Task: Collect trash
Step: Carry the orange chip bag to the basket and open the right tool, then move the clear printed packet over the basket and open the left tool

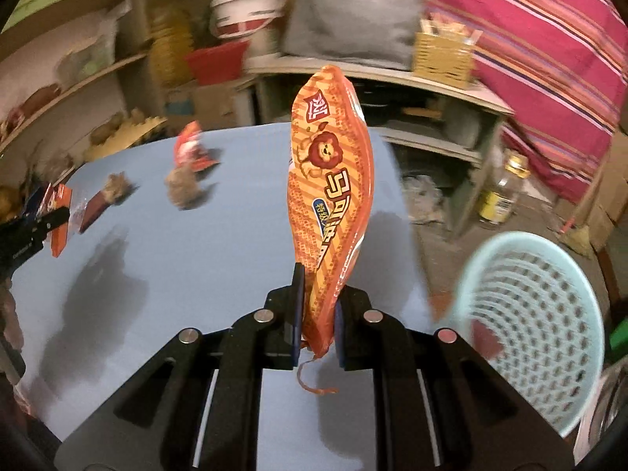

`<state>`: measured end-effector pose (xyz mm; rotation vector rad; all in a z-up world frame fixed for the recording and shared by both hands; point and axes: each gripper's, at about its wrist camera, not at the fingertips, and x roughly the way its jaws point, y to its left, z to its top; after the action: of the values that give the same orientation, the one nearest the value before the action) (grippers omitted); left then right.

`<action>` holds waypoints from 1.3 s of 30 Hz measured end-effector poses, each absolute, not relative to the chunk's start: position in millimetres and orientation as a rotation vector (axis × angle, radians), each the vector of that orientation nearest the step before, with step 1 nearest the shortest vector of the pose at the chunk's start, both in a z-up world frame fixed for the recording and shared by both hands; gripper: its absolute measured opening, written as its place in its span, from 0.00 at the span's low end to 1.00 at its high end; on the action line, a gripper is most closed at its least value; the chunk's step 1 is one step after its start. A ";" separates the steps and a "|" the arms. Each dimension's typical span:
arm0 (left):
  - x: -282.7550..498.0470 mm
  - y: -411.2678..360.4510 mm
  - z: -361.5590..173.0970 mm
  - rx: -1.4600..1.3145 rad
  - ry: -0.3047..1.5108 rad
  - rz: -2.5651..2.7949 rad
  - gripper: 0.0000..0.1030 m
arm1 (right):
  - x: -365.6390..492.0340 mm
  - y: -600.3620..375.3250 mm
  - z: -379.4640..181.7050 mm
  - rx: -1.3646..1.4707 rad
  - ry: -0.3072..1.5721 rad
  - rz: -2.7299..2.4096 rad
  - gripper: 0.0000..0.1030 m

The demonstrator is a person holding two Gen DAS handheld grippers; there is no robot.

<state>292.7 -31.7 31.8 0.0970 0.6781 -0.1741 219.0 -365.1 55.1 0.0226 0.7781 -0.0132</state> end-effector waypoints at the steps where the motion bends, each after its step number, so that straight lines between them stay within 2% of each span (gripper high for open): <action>1: 292.2 -39.6 32.0 0.096 0.674 -0.182 0.27 | 213.2 -380.2 56.6 0.036 0.772 -0.034 0.13; 16: 278.7 -130.9 33.2 0.088 0.650 -0.249 0.27 | 159.0 -502.2 63.1 0.112 0.722 -0.258 0.13; 20: 265.0 -157.7 38.0 0.097 0.639 -0.300 0.27 | 152.8 -521.5 57.8 0.150 0.745 -0.279 0.17; 21: 260.6 -166.0 40.2 0.097 0.637 -0.317 0.27 | 152.0 -524.3 54.7 0.152 0.761 -0.286 0.29; 23: 252.7 -181.0 44.5 0.103 0.631 -0.353 0.27 | 149.9 -531.8 48.2 0.154 0.786 -0.300 0.47; 25: 244.5 -196.6 47.5 0.127 0.620 -0.381 0.27 | 146.7 -540.0 44.1 0.174 0.795 -0.310 0.50; 27: 238.1 -212.0 50.5 0.142 0.610 -0.402 0.27 | 141.5 -548.6 44.5 0.204 0.786 -0.322 0.63; 32: 231.3 -251.5 56.0 0.145 0.604 -0.473 0.27 | 124.1 -571.2 57.4 0.239 0.722 -0.396 0.84; 36: 228.3 -284.9 56.3 0.169 0.596 -0.512 0.27 | 113.5 -585.9 65.9 0.268 0.670 -0.424 0.96; 39: 225.8 -309.7 54.9 0.175 0.599 -0.542 0.27 | 108.5 -597.5 68.0 0.293 0.645 -0.446 0.96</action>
<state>225.8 -309.7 54.9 0.1750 0.5987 -0.5417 108.5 -597.5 68.0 0.2927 0.6452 -0.4459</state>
